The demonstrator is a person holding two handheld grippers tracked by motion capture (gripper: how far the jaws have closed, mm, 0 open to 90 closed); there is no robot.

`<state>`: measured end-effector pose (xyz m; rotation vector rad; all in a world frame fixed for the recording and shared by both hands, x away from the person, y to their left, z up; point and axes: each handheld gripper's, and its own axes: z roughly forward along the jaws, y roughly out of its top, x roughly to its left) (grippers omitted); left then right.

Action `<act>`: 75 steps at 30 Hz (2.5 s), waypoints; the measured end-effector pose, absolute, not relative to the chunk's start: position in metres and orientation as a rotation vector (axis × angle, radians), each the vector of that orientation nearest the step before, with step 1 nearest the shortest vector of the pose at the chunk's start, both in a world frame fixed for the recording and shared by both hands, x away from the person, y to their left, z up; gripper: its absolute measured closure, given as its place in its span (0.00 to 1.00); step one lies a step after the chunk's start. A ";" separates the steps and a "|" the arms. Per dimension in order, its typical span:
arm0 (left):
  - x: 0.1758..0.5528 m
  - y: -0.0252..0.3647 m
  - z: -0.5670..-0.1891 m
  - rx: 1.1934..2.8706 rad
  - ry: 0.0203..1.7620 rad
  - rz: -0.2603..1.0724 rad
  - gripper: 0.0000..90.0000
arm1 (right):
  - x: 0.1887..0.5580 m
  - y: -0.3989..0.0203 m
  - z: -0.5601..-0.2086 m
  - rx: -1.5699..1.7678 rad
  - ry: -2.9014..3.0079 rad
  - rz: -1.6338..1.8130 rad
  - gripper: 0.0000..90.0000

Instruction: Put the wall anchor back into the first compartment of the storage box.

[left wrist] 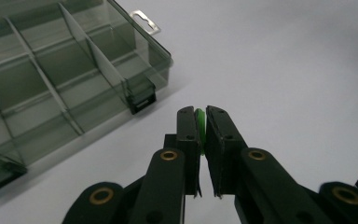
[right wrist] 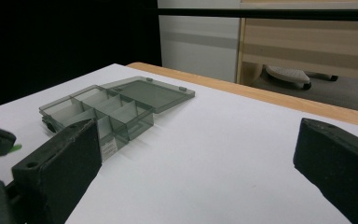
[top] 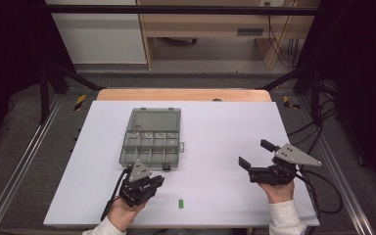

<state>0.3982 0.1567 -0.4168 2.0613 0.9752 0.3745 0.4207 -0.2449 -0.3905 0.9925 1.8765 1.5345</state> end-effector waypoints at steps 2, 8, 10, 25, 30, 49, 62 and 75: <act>0.402 0.161 -0.413 2.050 0.975 0.384 0.92 | 0.421 -0.244 -0.391 0.998 1.872 1.533 0.02; 0.412 0.170 -0.405 2.034 0.971 0.411 0.92 | 0.422 -0.244 -0.391 1.001 1.873 1.528 0.01; 0.416 0.174 -0.400 2.025 0.965 0.432 0.92 | 0.422 -0.245 -0.392 0.993 1.879 1.527 0.01; 0.442 0.202 -0.385 1.943 0.996 0.482 0.92 | 0.423 -0.245 -0.392 1.013 1.872 1.530 0.01; 0.453 0.207 -0.378 1.940 0.988 0.495 0.92 | 0.423 -0.245 -0.392 1.014 1.870 1.531 0.01; 0.500 0.223 -0.375 1.902 1.022 0.543 0.92 | 0.423 -0.246 -0.393 1.018 1.870 1.529 0.02; 0.529 0.233 -0.394 1.934 1.091 0.571 0.92 | 0.424 -0.246 -0.393 1.016 1.874 1.530 0.01; 0.541 0.243 -0.417 1.992 1.169 0.576 0.92 | 0.424 -0.245 -0.393 1.015 1.875 1.529 0.02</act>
